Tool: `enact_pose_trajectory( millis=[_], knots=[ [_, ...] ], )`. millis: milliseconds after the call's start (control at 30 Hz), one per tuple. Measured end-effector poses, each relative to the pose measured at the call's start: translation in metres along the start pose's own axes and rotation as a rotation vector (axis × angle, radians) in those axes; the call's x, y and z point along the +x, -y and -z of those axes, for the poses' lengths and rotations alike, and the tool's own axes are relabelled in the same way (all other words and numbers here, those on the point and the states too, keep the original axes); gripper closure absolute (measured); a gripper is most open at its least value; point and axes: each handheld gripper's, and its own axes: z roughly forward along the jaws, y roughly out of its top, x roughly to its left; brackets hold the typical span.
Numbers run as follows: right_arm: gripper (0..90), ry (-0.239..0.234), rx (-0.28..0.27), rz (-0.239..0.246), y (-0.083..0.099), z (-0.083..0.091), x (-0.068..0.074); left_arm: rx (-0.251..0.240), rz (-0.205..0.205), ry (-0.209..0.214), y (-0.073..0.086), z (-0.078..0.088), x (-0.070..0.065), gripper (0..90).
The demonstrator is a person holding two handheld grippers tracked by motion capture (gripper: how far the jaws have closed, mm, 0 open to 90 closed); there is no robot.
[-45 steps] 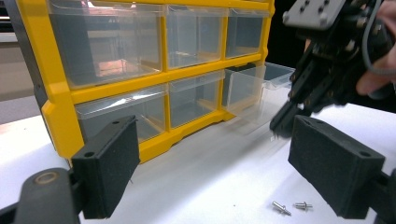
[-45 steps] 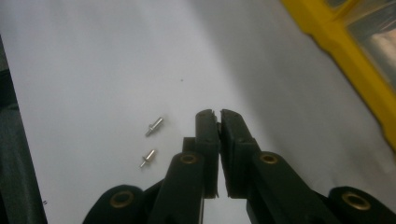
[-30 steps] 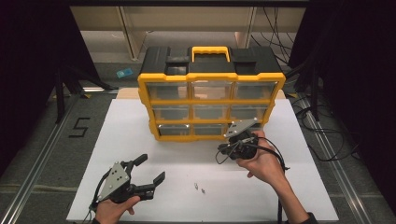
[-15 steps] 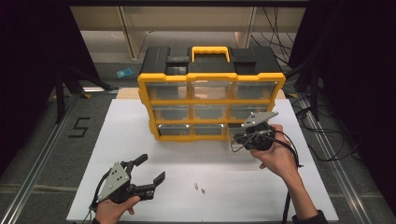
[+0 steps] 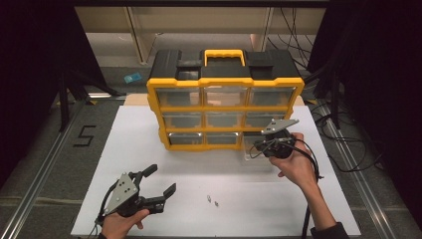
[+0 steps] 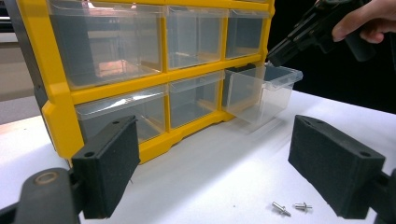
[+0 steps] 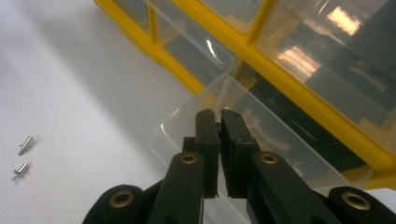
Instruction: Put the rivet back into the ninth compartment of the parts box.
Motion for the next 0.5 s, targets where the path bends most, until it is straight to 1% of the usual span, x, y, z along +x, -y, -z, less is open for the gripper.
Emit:
enact_pose_trajectory(
  millis=[33,133,167,200,233,267,300,333,367,400,467,500],
  knots=[
    [86.5,0.0,0.008,-0.038,0.003,-0.003,0.0,0.001,0.002,-0.001,0.0,0.0,0.0,16.0],
    [86.1,-0.004,0.015,-0.045,0.005,-0.005,-0.002,0.001,0.001,-0.001,0.0,0.0,0.0,16.0],
    [82.3,0.005,-0.01,-0.058,0.006,-0.009,-0.003,0.0,0.001,0.0,0.0,0.0,0.0,16.0],
    [82.3,0.005,-0.01,-0.058,0.006,-0.009,-0.003,0.0,0.001,0.0,0.0,0.0,0.0,16.0],
    [71.2,-0.007,0.0,-0.079,0.005,-0.009,-0.002,0.0,0.001,0.0,0.0,0.0,0.0,16.0],
    [71.2,-0.007,0.0,-0.079,0.005,-0.009,-0.002,0.0,0.002,0.0,0.0,0.0,0.0,16.0],
    [65.4,-0.012,-0.018,-0.08,0.003,-0.007,-0.002,0.0,0.002,0.0,0.0,0.0,0.0,16.0],
    [65.4,-0.012,-0.018,-0.08,0.003,-0.007,-0.002,0.001,0.002,-0.001,0.0,0.0,0.0,16.0],
    [56.3,-0.021,-0.035,-0.081,0.0,-0.003,0.0,0.0,0.001,0.0,0.0,0.0,0.0,16.0],
    [56.3,-0.021,-0.035,-0.081,0.0,-0.003,0.0,-0.001,0.002,0.0,0.0,0.0,0.0,16.0],
    [50.7,-0.013,-0.054,-0.08,-0.004,0.0,0.004,0.001,0.001,0.0,0.0,0.0,0.0,16.0],
    [46.0,-0.023,-0.068,-0.067,-0.007,0.003,0.009,-0.001,0.004,0.0,0.0,0.0,0.0,16.0]
  ],
)
